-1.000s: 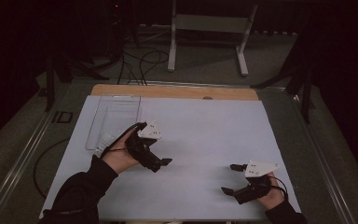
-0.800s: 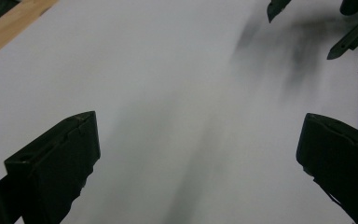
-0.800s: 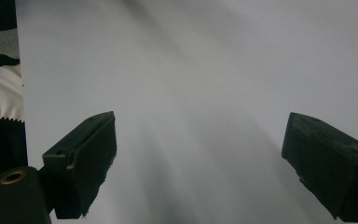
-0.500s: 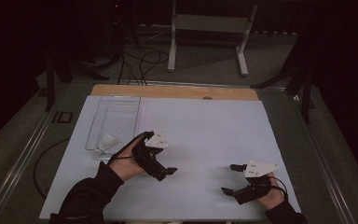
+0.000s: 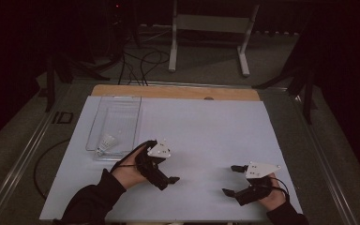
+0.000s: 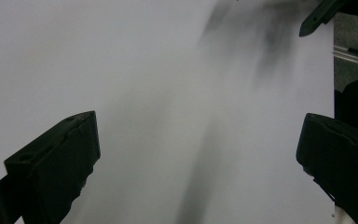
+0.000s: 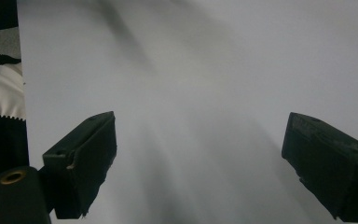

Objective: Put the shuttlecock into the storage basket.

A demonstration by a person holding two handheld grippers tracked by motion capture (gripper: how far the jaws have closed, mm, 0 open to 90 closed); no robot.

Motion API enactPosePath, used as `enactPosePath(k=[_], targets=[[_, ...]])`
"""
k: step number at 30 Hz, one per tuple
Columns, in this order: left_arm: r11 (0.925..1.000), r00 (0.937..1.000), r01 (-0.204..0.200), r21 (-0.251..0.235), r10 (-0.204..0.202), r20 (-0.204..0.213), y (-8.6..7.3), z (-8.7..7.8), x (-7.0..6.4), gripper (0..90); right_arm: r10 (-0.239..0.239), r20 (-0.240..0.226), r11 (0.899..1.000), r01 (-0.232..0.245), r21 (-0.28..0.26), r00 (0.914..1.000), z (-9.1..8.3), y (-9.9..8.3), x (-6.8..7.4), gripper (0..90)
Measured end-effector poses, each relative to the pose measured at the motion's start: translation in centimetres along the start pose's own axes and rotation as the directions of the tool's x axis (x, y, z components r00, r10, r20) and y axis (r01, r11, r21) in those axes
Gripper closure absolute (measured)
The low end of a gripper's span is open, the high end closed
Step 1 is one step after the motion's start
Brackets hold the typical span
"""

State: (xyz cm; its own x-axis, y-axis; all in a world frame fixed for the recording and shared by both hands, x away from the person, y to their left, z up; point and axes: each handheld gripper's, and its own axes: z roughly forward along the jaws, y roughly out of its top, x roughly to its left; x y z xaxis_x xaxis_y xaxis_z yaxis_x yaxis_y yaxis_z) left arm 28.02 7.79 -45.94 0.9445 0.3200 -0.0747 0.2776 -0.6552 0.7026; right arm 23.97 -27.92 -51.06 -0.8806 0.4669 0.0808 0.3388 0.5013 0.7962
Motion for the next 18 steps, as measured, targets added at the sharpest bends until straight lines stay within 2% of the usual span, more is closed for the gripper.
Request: enactPosePath(k=[11,17,18], targets=[[0.9999,0.9999,-0.01,0.011,0.009,0.014,-1.6,0.3,-0.4,0.0,-0.004,-0.001,1.0,0.004,0.002,1.0,0.0,0.0,0.0,10.3],[1.0,0.9999,0.004,0.002,-0.004,0.013,-2.3,0.3,-0.5,0.0,-0.005,0.0,1.0,0.005,0.002,1.0,0.0,0.0,0.0,10.3],[0.9999,0.9998,0.013,-0.002,-0.013,0.015,-3.0,0.3,-0.6,0.0,-0.005,0.0,1.0,0.005,0.003,1.0,0.0,0.0,0.0,10.3]])
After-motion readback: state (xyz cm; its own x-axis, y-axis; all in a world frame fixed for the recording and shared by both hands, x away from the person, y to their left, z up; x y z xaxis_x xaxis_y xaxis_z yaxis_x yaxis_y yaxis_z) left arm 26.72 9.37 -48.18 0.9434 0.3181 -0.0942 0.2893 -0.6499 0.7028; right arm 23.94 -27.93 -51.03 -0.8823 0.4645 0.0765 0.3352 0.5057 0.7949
